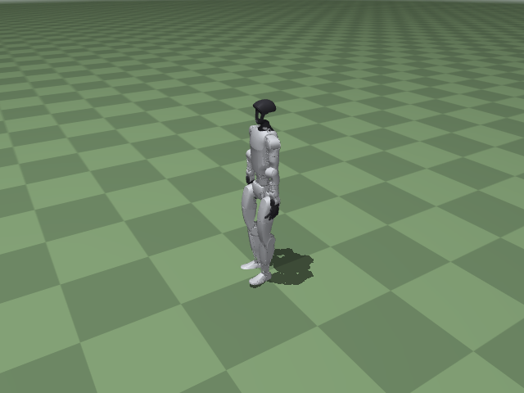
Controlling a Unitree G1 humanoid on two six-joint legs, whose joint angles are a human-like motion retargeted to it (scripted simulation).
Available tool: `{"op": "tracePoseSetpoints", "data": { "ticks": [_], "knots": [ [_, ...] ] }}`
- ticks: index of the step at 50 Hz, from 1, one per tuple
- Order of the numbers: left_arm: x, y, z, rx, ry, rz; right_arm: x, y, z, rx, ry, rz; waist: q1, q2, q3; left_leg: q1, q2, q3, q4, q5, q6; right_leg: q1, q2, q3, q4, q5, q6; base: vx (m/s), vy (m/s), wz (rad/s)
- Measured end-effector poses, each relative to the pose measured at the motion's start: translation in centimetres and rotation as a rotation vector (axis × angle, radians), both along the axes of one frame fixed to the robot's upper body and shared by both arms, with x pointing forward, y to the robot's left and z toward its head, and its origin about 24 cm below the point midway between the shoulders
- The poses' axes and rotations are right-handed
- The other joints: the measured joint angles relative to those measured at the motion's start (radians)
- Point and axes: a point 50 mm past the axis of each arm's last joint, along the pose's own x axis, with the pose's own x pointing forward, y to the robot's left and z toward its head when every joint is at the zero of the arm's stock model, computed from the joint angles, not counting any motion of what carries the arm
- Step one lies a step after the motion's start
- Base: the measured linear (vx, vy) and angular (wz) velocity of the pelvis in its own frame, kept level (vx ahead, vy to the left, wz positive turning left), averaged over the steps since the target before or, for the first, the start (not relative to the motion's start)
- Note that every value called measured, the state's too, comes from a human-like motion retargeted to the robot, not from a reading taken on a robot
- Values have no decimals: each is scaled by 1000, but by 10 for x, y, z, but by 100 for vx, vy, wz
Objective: In place motions
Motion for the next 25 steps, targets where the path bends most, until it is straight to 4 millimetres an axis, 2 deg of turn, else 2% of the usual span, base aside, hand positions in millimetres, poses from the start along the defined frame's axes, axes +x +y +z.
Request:
{"op": "tracePoseSetpoints", "data": {
  "ticks": [8, 20, 25],
  "knots": [
    [0, 2, 0, 8, -2, 0, -3, -2, 0, -5, 6, -7, 20, 0, -4, -16, -14, -37, -3, 16, -3, 15, -8, -49, -3, -17, 4, 5, 10, 41],
    [-25, 2, 2, 35, 76, 47, 17, 7, -1, 33, -74, 9, 23, -4, -8, -16, -27, -79, -5, 17, -10, 25, -19, -95, -5, -29, 7, 1, 4, 21],
    [-29, 0, 3, 41, 90, 69, 21, 10, -1, 46, -87, 14, 16, -5, -10, -15, -29, -87, -7, 16, -11, 26, -20, -102, -5, -31, 8, 0, 0, 6]
  ]
}}
